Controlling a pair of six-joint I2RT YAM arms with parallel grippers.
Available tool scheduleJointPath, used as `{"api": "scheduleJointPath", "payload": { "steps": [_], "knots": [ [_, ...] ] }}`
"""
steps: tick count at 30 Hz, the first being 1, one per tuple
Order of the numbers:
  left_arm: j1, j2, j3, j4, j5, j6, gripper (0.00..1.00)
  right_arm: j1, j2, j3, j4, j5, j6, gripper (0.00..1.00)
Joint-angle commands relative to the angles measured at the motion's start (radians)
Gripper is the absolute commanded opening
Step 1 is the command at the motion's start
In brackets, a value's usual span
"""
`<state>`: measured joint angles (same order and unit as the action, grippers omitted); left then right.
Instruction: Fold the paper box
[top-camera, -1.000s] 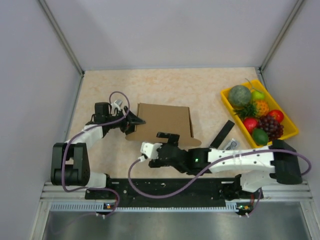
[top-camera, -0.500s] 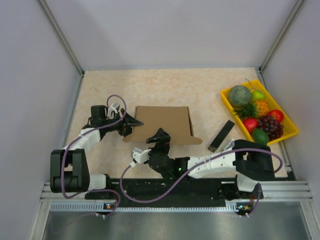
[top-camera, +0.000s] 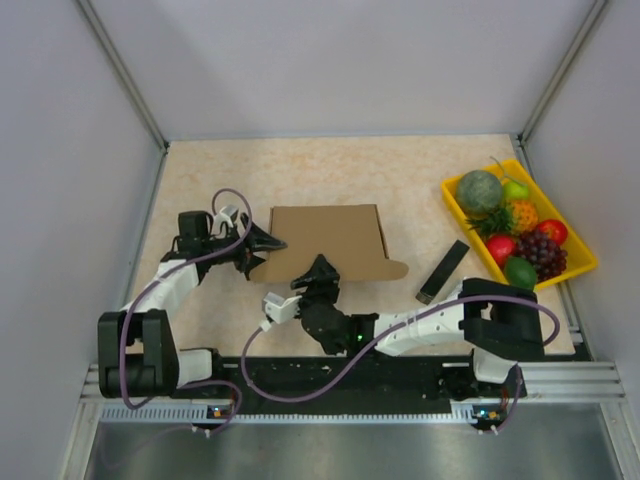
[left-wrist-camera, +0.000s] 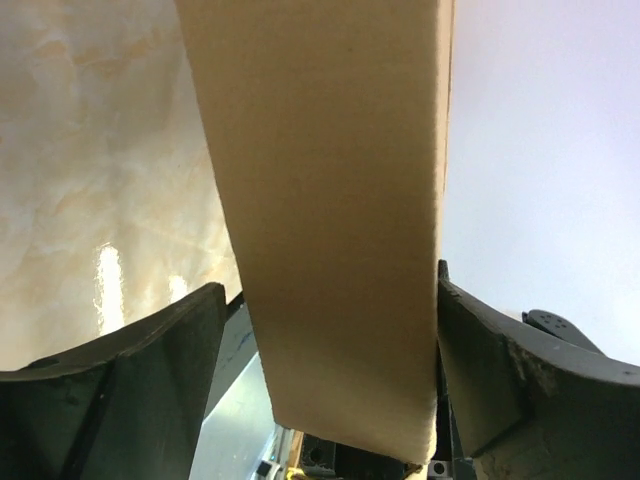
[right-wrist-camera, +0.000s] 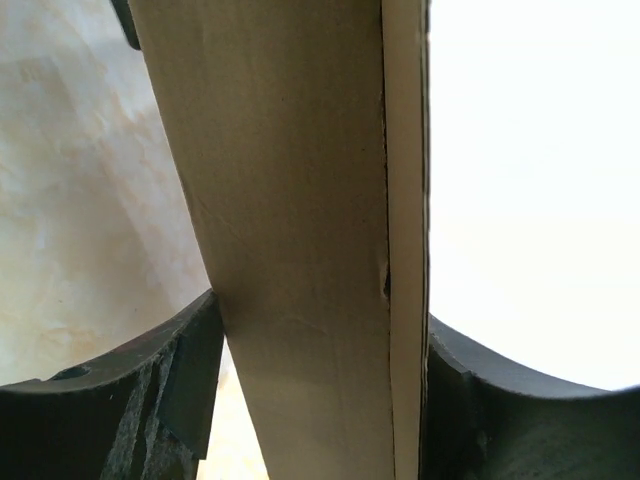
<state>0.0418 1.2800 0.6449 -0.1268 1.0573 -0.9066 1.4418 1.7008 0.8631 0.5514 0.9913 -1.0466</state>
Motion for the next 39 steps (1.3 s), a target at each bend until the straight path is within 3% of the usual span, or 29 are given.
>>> {"api": "scheduleJointPath", "payload": {
  "steps": [1,4,5,8,10,11,13,14,18,25,33,39],
  "knots": [
    [-0.003,-0.059,0.034,-0.13,-0.028,0.151,0.91,-0.032,-0.102,0.036,-0.057,-0.016,0.083,0.47],
    [0.0,-0.1,0.105,-0.305,-0.135,0.3,0.95,-0.041,-0.139,0.065,-0.194,-0.04,0.158,0.43],
    [-0.002,-0.114,0.119,-0.335,-0.16,0.367,0.98,-0.046,-0.153,0.077,-0.311,-0.068,0.187,0.43],
    [0.01,-0.206,0.165,-0.447,-0.324,0.454,0.98,-0.06,-0.194,0.151,-0.606,-0.167,0.332,0.43],
    [0.023,-0.296,0.196,-0.483,-0.478,0.495,0.98,-0.066,-0.216,0.18,-0.692,-0.196,0.382,0.44],
    [0.023,-0.326,0.208,-0.481,-0.531,0.503,0.98,-0.084,-0.225,0.238,-0.843,-0.26,0.42,0.45],
    [0.023,-0.401,0.228,-0.446,-0.641,0.508,0.98,-0.101,-0.237,0.284,-0.941,-0.314,0.497,0.45],
    [0.023,-0.433,0.236,-0.441,-0.67,0.517,0.98,-0.125,-0.243,0.347,-1.017,-0.424,0.523,0.46],
    [0.021,-0.461,0.248,-0.41,-0.66,0.534,0.98,-0.191,-0.214,0.493,-1.315,-0.627,0.625,0.46],
    [0.02,-0.522,0.242,-0.415,-0.563,0.571,0.92,-0.305,-0.139,0.631,-1.473,-0.905,0.671,0.47],
    [0.02,-0.628,0.164,-0.387,-0.551,0.551,0.91,-0.374,0.032,0.774,-1.571,-0.961,0.646,0.45],
    [0.02,-0.633,0.153,-0.375,-0.562,0.568,0.91,-0.437,0.102,0.846,-1.579,-1.037,0.631,0.53]
  ]
}}
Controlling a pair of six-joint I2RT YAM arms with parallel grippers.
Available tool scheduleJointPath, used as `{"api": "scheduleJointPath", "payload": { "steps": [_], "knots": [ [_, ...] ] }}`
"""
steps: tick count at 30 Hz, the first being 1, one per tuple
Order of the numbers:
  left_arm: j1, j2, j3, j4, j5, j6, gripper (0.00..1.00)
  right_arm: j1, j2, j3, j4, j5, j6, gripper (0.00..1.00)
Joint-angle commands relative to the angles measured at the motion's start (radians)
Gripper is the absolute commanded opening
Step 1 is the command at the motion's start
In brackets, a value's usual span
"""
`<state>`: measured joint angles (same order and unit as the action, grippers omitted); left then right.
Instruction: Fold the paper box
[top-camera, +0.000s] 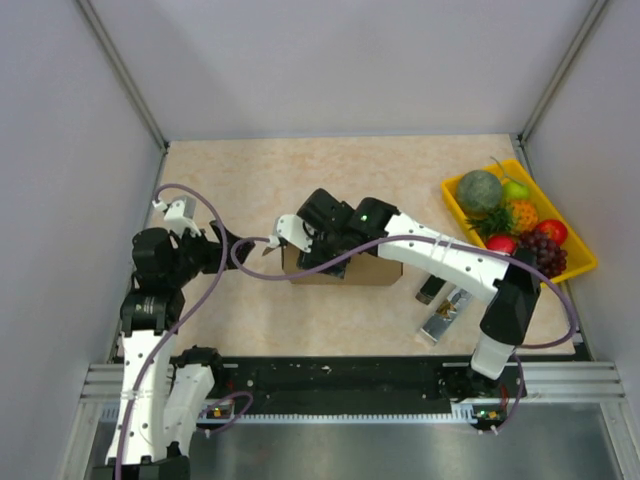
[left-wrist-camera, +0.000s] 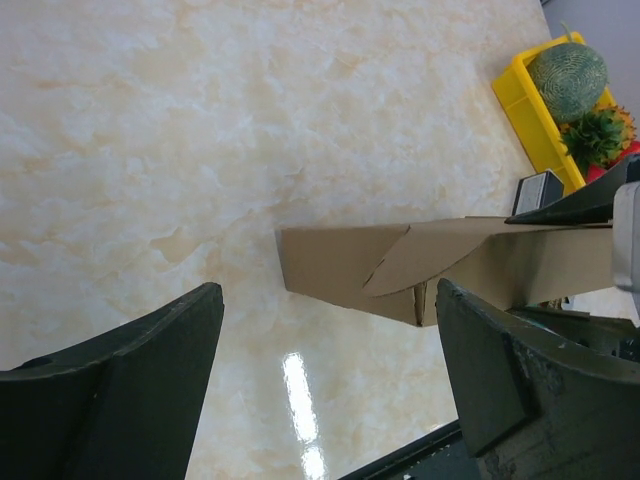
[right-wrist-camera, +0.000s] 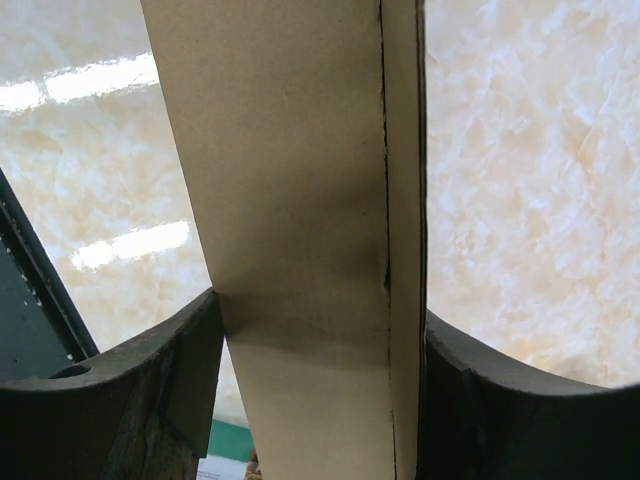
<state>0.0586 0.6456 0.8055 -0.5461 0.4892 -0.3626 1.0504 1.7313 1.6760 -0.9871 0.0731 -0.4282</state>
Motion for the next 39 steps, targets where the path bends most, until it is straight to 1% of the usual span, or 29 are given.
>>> {"api": "scheduleJointPath", "payload": {
  "steps": [1,3,4,6,10,13,17,23,24,25,32,37,38,39],
  "knots": [
    [0.001,0.005,-0.006,0.048,0.005,0.025,0.91,-0.056,0.077,0.037,-0.042,-0.134,0.009,0.55],
    [0.003,0.015,-0.009,0.058,0.008,0.024,0.91,-0.082,0.093,0.056,-0.042,-0.154,-0.001,0.59],
    [0.003,0.017,-0.011,0.061,0.011,0.024,0.91,-0.09,0.099,0.062,-0.042,-0.17,-0.004,0.63],
    [0.003,0.023,-0.017,0.074,0.017,0.027,0.91,-0.104,0.115,0.079,-0.041,-0.182,-0.015,0.66],
    [-0.003,0.046,-0.02,0.086,0.003,0.063,0.91,-0.119,0.128,0.106,-0.039,-0.197,-0.024,0.81],
    [-0.006,0.061,-0.012,0.106,0.025,0.057,0.91,-0.131,0.135,0.123,-0.039,-0.203,-0.027,0.87],
    [-0.005,0.074,-0.029,0.132,0.055,0.044,0.91,-0.138,0.142,0.133,-0.041,-0.17,-0.023,0.91],
    [-0.006,0.097,-0.026,0.15,0.109,0.027,0.92,-0.147,0.132,0.151,-0.041,-0.176,-0.015,0.96],
    [-0.005,0.097,-0.023,0.152,0.118,0.024,0.92,-0.147,0.131,0.156,-0.039,-0.179,-0.012,0.99],
    [-0.005,0.097,-0.028,0.164,0.144,0.024,0.92,-0.148,0.128,0.165,-0.039,-0.18,-0.011,0.99],
    [-0.022,0.098,-0.045,0.218,0.209,0.008,0.92,-0.151,0.08,0.205,-0.025,-0.2,0.014,0.99],
    [-0.055,0.104,-0.022,0.213,0.206,0.028,0.91,-0.155,0.059,0.223,-0.009,-0.202,0.034,0.99],
    [-0.09,0.103,-0.016,0.212,0.189,0.036,0.9,-0.155,0.053,0.223,-0.005,-0.214,0.035,0.99],
    [-0.103,0.101,-0.014,0.2,0.168,0.051,0.91,-0.159,0.045,0.229,-0.005,-0.226,0.039,0.99]
  ]
}}
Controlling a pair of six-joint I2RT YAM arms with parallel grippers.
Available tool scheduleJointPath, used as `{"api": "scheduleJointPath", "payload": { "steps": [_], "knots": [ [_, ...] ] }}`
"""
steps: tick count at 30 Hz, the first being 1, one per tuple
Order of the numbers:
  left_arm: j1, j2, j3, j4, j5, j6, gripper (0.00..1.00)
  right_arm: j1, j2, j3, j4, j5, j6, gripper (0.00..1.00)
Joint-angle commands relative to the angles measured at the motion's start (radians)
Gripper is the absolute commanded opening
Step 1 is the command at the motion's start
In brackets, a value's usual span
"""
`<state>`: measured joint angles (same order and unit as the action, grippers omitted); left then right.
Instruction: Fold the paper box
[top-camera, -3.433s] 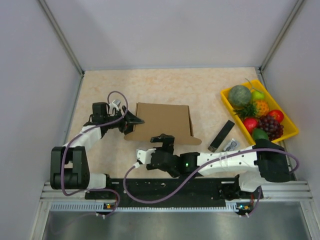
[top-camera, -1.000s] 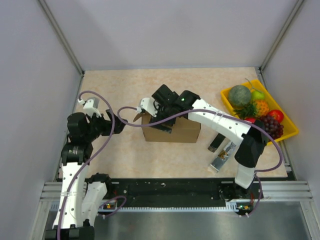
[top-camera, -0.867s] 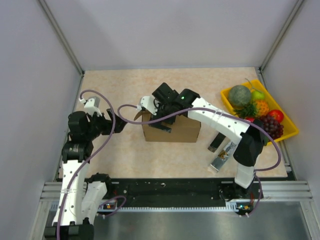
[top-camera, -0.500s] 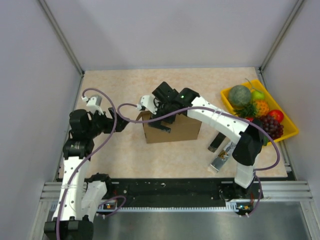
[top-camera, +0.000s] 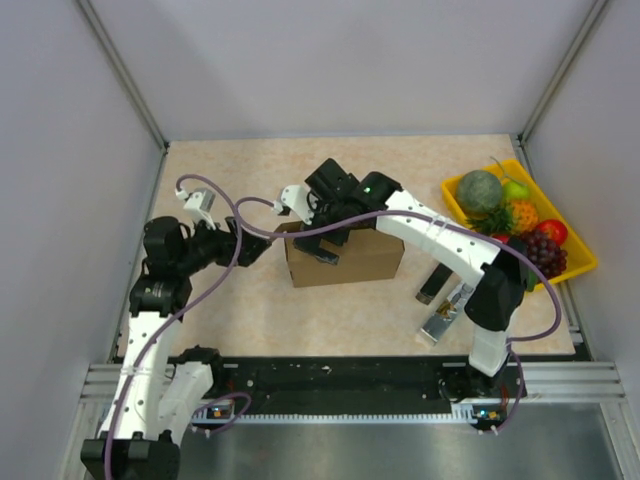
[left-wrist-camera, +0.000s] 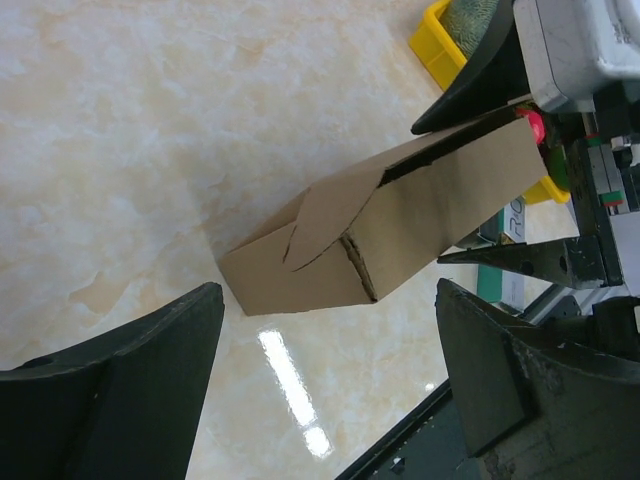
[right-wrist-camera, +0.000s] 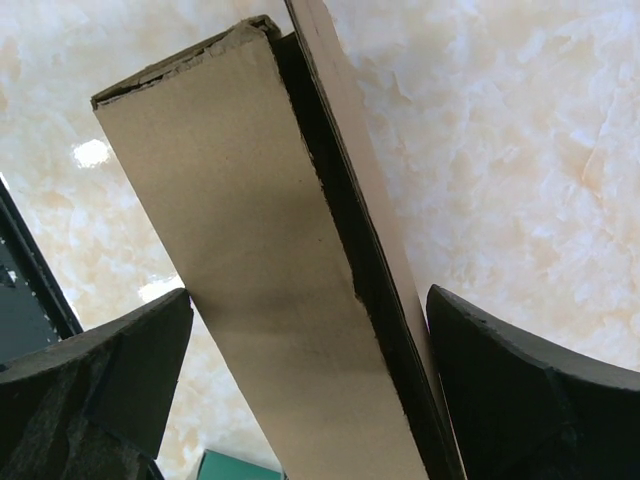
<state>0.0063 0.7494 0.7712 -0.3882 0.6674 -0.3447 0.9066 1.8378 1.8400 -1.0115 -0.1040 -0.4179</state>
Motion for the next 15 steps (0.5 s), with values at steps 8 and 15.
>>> {"api": "scheduleJointPath", "payload": {
  "steps": [8,15],
  "knots": [
    [-0.193,0.051,0.114,-0.044,-0.224,0.096,0.87,-0.058,-0.107,0.099,0.048,-0.019,0.134,0.99],
    [-0.236,0.151,0.233,-0.121,-0.338,0.191,0.78,-0.17,-0.323,-0.014,0.063,0.137,0.401,0.99]
  ]
}}
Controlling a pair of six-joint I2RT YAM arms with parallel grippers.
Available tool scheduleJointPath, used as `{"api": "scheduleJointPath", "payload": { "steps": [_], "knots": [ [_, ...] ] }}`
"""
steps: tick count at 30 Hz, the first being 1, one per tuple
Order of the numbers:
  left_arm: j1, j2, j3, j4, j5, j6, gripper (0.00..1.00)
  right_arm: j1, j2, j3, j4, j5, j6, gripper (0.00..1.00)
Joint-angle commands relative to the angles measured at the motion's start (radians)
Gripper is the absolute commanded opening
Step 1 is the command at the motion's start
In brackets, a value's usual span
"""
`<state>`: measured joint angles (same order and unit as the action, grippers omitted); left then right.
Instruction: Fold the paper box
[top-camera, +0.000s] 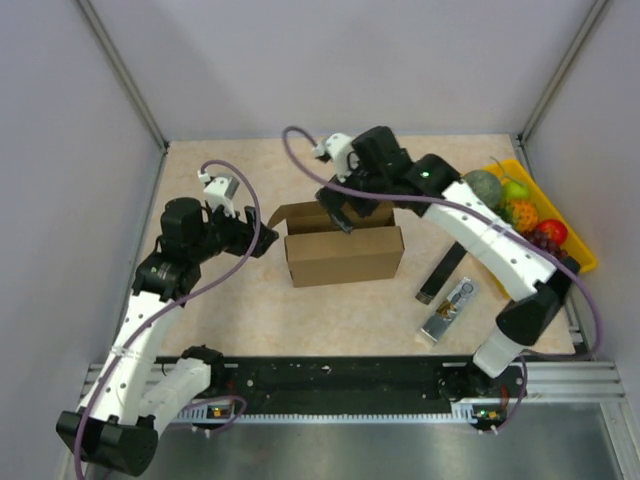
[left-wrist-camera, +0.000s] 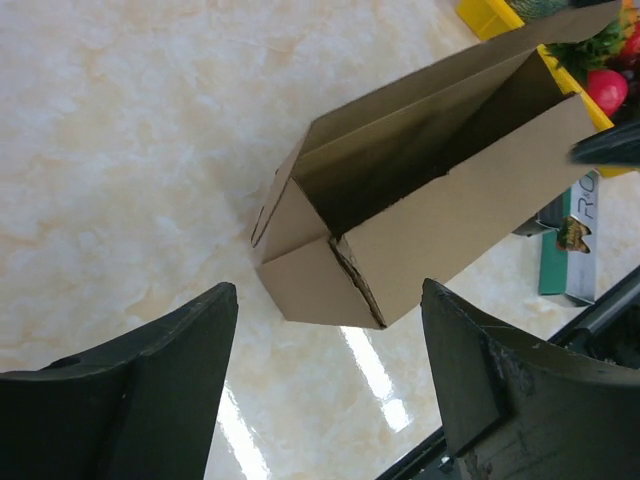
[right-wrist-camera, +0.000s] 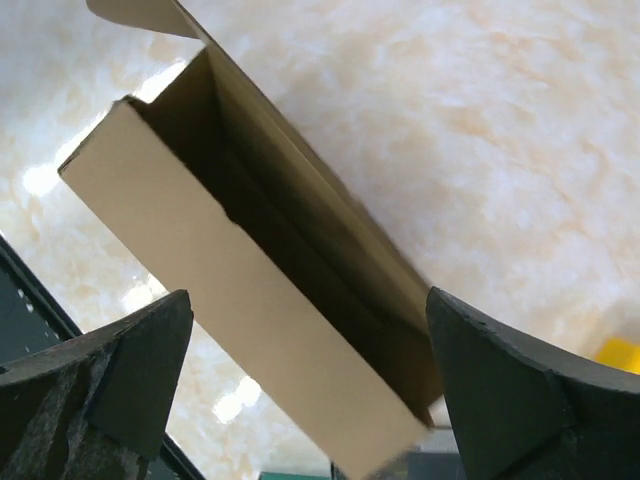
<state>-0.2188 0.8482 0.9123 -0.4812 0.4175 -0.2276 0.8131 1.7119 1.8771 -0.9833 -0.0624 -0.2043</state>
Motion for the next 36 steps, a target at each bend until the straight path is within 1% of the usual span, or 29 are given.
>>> {"api": "scheduleJointPath", "payload": {
  "steps": [1,2,3,4,5,6,7,8,9,10,11,12,13,14,15,16,17,18,19,21,22,23,24,26,28,29,32,34,36],
  "knots": [
    [-0.013,0.067,0.1,-0.027,-0.091,0.077,0.8,-0.103,-0.224,-0.085,0.037,0.079,0.197,0.99],
    [-0.013,0.087,0.106,-0.004,-0.076,0.079,0.87,-0.18,-0.247,-0.122,0.058,0.066,0.227,0.99],
    [-0.013,0.139,0.135,0.0,-0.059,0.092,0.97,-0.219,-0.292,-0.207,0.092,-0.061,0.232,0.99],
    [-0.013,0.172,0.155,0.0,-0.03,0.099,0.98,-0.253,-0.301,-0.228,0.136,-0.133,0.232,0.99],
    [-0.013,0.199,0.175,0.004,0.009,0.105,0.98,-0.293,-0.298,-0.227,0.143,-0.196,0.209,0.99],
    [-0.011,0.247,0.239,-0.044,-0.026,0.09,0.93,-0.298,-0.264,-0.175,0.147,-0.203,0.174,0.99],
    [-0.005,0.256,0.276,-0.095,-0.078,0.044,0.75,-0.308,-0.236,-0.147,0.176,-0.192,0.195,0.99],
    [-0.001,0.241,0.283,-0.103,-0.089,-0.005,0.61,-0.331,-0.206,-0.122,0.178,-0.203,0.239,0.99],
    [0.002,0.145,0.205,0.003,-0.032,-0.101,0.62,-0.389,-0.136,-0.06,0.166,-0.268,0.276,0.99],
    [-0.007,0.087,0.133,0.106,0.037,-0.133,0.75,-0.411,-0.114,-0.044,0.167,-0.283,0.33,0.99],
    [-0.007,0.01,0.072,0.184,0.052,-0.166,0.94,-0.425,-0.098,-0.041,0.182,-0.262,0.344,0.99],
    [0.008,0.011,0.059,0.132,0.023,-0.203,0.98,-0.466,-0.08,-0.059,0.22,-0.263,0.367,0.99],
    [0.053,0.031,0.077,0.08,0.001,-0.211,0.98,-0.5,-0.031,-0.067,0.262,-0.286,0.455,0.99],
    [0.079,0.095,0.091,0.05,0.015,-0.222,0.98,-0.54,0.006,-0.056,0.262,-0.342,0.503,0.99],
    [0.097,0.126,0.095,0.038,0.109,-0.255,0.98,-0.58,0.027,-0.058,0.267,-0.368,0.541,0.99],
    [0.131,0.153,0.099,0.038,0.188,-0.25,0.97,-0.585,0.041,-0.077,0.285,-0.385,0.54,0.99],
    [0.14,0.175,0.106,0.032,0.231,-0.25,0.94,-0.585,0.038,-0.097,0.31,-0.392,0.527,0.99],
    [0.136,0.161,0.064,0.064,0.281,-0.275,0.94,-0.585,0.034,-0.142,0.324,-0.405,0.511,0.99],
    [0.128,0.14,0.028,0.158,0.305,-0.295,0.93,-0.585,0.032,-0.156,0.33,-0.419,0.491,0.99],
    [0.113,0.065,-0.06,0.248,0.351,-0.337,0.92,-0.585,0.008,-0.194,0.345,-0.459,0.474,0.99],
    [0.099,0.048,-0.069,0.245,0.324,-0.331,0.93,-0.582,-0.017,-0.234,0.371,-0.459,0.488,0.99],
    [0.096,0.029,-0.067,0.181,0.302,-0.316,0.96,-0.581,-0.081,-0.281,0.405,-0.446,0.499,0.99],
    [0.092,0.028,-0.059,0.155,0.291,-0.279,0.98,-0.583,-0.109,-0.376,0.45,-0.436,0.517,0.99],
    [0.087,0.044,-0.059,0.094,0.271,-0.251,0.98,-0.586,-0.162,-0.45,0.466,-0.438,0.572,0.99],
    [0.088,0.064,-0.058,0.073,0.268,-0.237,0.98,-0.586,-0.236,-0.542,0.478,-0.464,0.629,0.99],
    [0.087,0.086,-0.061,0.078,0.274,-0.255,0.98,-0.588,-0.26,-0.603,0.48,-0.458,0.643,0.98],
    [0.087,0.158,-0.059,0.116,0.317,-0.301,0.96,-0.592,-0.359,-0.689,0.48,-0.412,0.655,0.97],
    [0.079,0.189,-0.055,0.167,0.331,-0.317,0.93,-0.598,-0.405,-0.711,0.482,-0.439,0.667,0.97],
    [0.065,0.218,-0.047,0.188,0.316,-0.326,0.9,-0.598,-0.42,-0.73,0.482,-0.482,0.672,0.92]
  ]
}}
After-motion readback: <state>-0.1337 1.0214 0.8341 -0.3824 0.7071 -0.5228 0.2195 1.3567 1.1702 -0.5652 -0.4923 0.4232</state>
